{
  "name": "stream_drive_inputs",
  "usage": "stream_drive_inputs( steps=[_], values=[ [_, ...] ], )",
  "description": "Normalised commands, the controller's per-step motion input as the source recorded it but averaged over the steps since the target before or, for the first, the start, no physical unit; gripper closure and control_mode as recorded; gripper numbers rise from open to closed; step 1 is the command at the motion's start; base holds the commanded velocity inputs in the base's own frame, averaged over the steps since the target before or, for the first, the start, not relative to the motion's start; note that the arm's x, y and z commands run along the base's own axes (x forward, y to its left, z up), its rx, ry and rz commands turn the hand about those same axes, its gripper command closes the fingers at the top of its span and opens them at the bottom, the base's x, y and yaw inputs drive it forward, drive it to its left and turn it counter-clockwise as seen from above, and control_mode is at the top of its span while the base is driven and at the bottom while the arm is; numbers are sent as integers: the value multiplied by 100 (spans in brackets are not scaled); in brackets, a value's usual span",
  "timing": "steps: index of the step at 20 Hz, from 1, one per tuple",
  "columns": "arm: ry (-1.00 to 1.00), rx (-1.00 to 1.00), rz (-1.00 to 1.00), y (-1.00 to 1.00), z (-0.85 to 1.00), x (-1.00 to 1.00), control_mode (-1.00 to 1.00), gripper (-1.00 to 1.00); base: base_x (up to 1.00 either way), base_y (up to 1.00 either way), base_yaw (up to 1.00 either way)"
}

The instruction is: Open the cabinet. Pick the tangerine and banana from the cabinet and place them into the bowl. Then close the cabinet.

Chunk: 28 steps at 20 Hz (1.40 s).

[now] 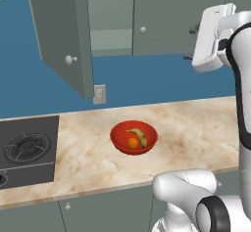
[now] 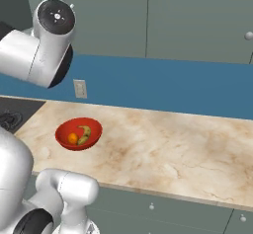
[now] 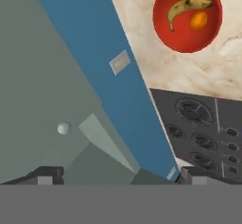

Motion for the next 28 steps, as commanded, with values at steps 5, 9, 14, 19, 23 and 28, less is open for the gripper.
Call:
stream_drive_inputs(
  steps=[5, 9, 14, 19, 23, 28],
  values=[
    [13, -10, 1, 8, 13, -92, -100, -100, 0, 0, 0],
    [2, -14, 9, 34, 2, -77, -100, -100, 0, 0, 0],
    [-6, -17, 11, 53, 1, -65, -100, -100, 0, 0, 0],
    [-19, -17, 4, 87, 0, -33, -100, -100, 0, 0, 0],
    [-26, -14, 0, 53, 0, -26, -100, -100, 0, 0, 0],
    [-25, -10, 0, 37, 0, -4, -100, -100, 0, 0, 0]
  ],
)
